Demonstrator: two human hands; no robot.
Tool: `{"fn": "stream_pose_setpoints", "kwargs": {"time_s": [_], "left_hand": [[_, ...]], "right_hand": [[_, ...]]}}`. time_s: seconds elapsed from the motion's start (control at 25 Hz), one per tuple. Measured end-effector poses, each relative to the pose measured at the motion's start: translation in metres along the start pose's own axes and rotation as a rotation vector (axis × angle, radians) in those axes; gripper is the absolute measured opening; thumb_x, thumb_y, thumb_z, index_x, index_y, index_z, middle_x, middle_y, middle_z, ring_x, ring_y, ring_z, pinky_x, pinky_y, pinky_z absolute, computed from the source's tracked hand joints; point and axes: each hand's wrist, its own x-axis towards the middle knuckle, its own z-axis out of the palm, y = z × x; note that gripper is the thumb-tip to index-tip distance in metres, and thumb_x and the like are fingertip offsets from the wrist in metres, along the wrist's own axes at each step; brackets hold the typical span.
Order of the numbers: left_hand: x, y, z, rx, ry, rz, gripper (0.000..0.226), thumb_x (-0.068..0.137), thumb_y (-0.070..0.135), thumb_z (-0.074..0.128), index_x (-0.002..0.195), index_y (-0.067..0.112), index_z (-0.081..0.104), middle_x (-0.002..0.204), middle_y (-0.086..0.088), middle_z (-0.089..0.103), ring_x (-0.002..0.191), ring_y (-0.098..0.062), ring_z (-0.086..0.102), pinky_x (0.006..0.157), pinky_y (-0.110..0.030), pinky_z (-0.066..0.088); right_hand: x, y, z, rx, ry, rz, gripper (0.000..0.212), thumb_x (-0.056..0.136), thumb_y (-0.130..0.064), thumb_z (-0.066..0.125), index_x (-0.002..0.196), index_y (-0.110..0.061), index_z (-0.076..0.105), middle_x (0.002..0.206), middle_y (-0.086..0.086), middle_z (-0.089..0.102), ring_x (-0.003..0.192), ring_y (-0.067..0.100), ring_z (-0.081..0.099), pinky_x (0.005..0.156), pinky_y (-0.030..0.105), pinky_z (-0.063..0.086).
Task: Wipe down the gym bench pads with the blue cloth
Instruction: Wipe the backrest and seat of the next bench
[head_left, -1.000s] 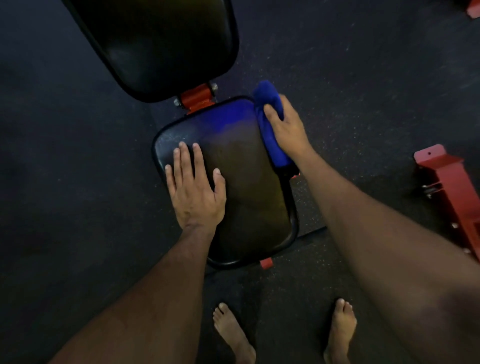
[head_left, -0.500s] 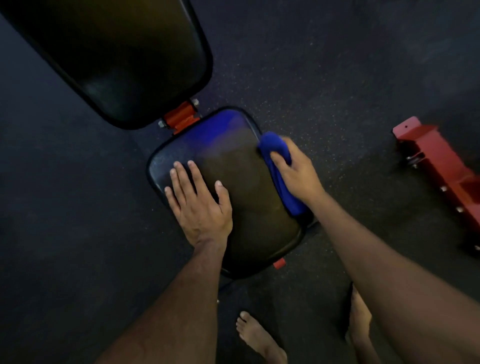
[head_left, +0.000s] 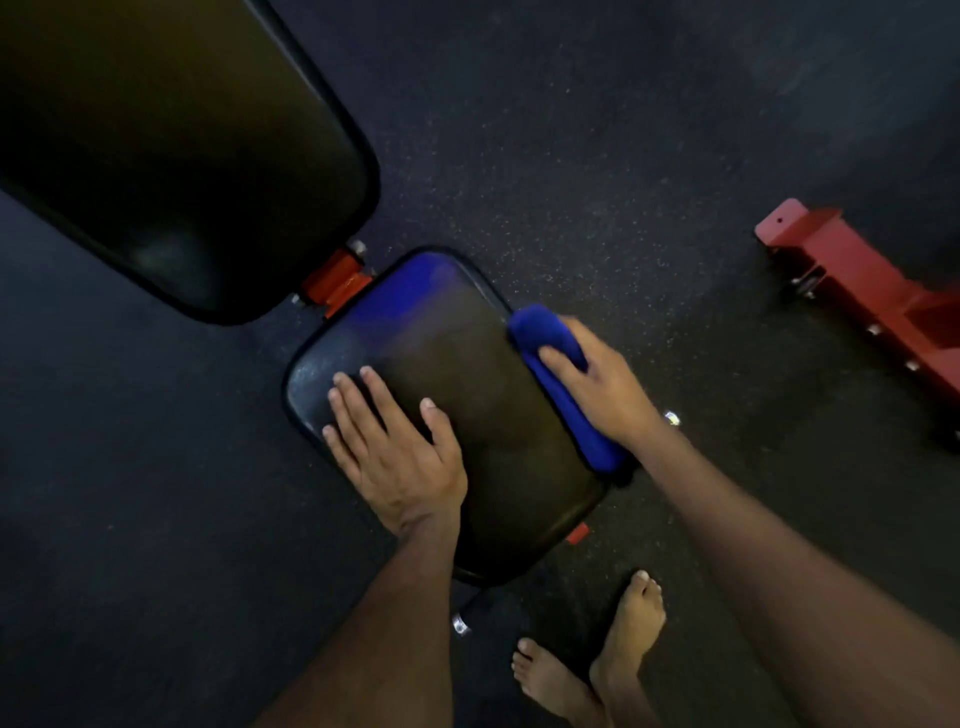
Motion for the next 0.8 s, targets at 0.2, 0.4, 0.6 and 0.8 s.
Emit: {"fn": "stream_pose_setpoints", "kwargs": {"time_s": [0.2,0.4,0.6,0.8], "left_hand": [[0.002,0.001,-0.001,0.043,-0.041,0.0,0.069,0.101,0.045,0.032,0.161,0.011,0.024,0.168,-0.017,0.021,0.156,-0.031,0.019,0.126,-0.05,0.009],[0.009,0.006,-0.013,0.121,-0.18,0.026,0.071,0.102,0.047,0.025,0.161,0.007,0.024,0.166,-0.023,0.021,0.155,-0.038,0.02,0.122,-0.057,0.015],[0.051,-0.002,-0.04,0.117,-0.425,0.394,0.073,0.105,0.044,0.031,0.163,0.014,-0.001,0.171,-0.017,-0.007,0.157,-0.033,-0.011,0.124,-0.059,-0.007],[0.083,0.013,-0.022,0.2,-0.508,1.21,0.072,0.101,0.056,0.019,0.164,0.024,0.006,0.172,-0.01,-0.001,0.159,-0.026,-0.004,0.126,-0.058,-0.001]], "right_hand": [[-0.049,0.03,-0.006,0.009,0.048,0.017,0.026,0.1,-0.029,0.057,0.126,-0.026,0.06,0.112,-0.016,0.068,0.104,0.002,0.062,0.093,0.021,0.045],[-0.053,0.038,-0.003,0.002,0.117,0.004,0.027,0.098,-0.032,0.06,0.124,-0.03,0.059,0.112,-0.008,0.069,0.105,0.006,0.061,0.096,0.03,0.046],[-0.078,0.039,0.011,0.127,0.275,0.119,0.025,0.098,-0.033,0.059,0.123,-0.036,0.057,0.118,-0.009,0.066,0.11,0.012,0.061,0.1,0.033,0.045],[-0.082,0.044,0.046,0.32,0.637,0.21,0.03,0.093,-0.035,0.059,0.122,-0.027,0.062,0.113,-0.009,0.067,0.106,0.009,0.061,0.102,0.033,0.044]]}}
